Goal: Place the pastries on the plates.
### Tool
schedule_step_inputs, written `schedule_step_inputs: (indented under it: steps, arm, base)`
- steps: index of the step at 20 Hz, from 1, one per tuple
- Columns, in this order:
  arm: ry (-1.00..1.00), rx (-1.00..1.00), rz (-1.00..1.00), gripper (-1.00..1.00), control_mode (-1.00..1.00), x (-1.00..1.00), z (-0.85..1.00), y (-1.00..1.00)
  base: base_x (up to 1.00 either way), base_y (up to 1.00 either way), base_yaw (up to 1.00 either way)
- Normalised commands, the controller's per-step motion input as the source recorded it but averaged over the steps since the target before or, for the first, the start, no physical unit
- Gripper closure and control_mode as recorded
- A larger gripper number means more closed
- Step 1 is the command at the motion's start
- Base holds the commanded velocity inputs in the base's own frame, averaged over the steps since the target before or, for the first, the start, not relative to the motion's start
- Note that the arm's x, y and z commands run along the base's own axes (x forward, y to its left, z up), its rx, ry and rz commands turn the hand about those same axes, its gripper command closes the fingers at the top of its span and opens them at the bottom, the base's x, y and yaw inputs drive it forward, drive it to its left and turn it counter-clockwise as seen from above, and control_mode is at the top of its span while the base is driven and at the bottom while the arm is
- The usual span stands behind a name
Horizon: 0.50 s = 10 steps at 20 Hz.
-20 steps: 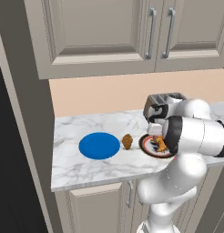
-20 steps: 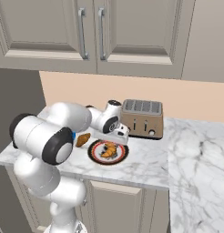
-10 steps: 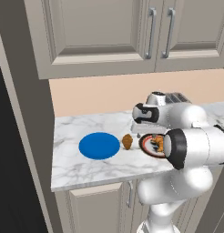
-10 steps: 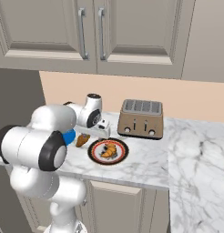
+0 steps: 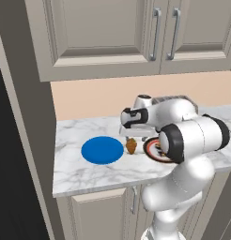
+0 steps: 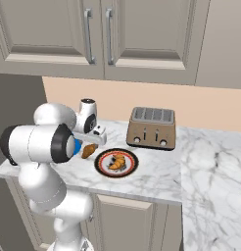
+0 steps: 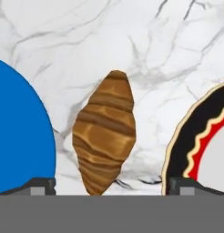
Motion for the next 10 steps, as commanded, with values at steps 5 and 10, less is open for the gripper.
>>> schedule_step_inputs:
  steps: [5, 10]
  arm:
    - [0.04, 0.0, -0.02, -1.0, -1.0, 0.2, -0.34, 0.29]
    - [0.02, 0.0, -0.01, -1.0, -1.0, 0.01, -0.34, 0.05]
  base:
    - [0.0, 0.0, 0.0]
    - [0.0, 0.0, 0.0]
